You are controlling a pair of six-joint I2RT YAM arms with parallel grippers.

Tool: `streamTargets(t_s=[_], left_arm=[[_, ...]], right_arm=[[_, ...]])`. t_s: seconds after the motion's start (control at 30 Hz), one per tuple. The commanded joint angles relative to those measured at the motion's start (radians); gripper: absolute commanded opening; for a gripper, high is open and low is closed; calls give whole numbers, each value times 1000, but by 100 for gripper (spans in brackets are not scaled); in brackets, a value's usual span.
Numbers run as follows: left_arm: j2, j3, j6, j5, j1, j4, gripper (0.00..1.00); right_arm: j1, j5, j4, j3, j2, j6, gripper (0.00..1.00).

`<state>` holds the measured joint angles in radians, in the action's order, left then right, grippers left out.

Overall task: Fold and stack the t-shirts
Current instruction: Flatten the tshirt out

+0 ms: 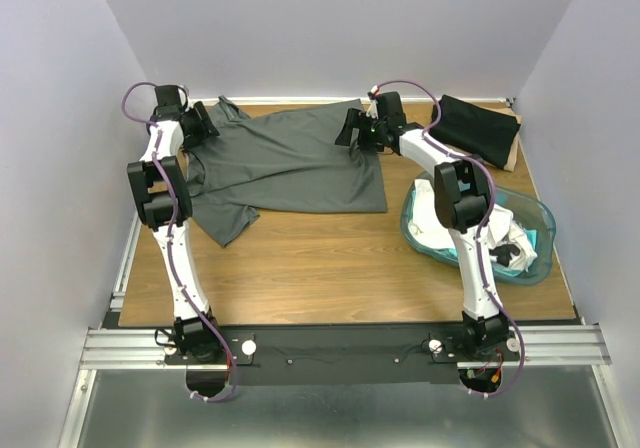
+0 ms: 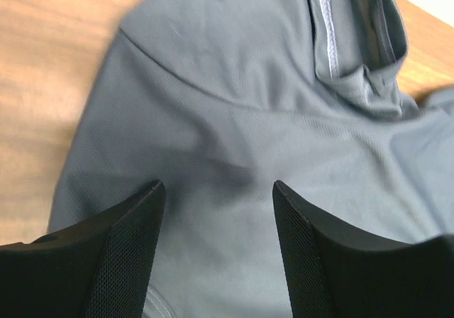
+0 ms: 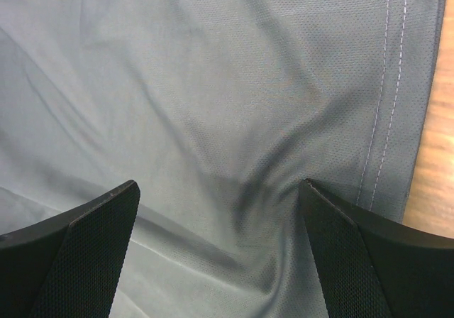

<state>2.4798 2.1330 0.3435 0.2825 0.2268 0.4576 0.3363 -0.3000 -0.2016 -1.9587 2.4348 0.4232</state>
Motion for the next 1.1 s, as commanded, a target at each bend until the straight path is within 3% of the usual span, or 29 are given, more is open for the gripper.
streamTargets(t_s=[0.0,0.27,0.4,0.57,0.8,1.07], left_arm=[[-159,-83,3,-2,-1,-57,70],[-537,-473,-6,-198,-81,-108,73],[-781,-813,29,-331,-156,-123,74],[-1004,-1106,130,-428,-225,-123,74],[-1167,-1248,276,-554,-280,-25,73],[-1225,-1398,439,-479,-280,-16,73]], right_arm=[[-11,16,-50,-16,69,12,100],[-13,2,-48,-25,9,-60,100],[-13,10,-48,-11,-51,-64,100],[-13,28,-48,107,-192,-41,100],[-13,42,-58,322,-399,-38,100],[-13,47,-91,569,-520,-26,100]])
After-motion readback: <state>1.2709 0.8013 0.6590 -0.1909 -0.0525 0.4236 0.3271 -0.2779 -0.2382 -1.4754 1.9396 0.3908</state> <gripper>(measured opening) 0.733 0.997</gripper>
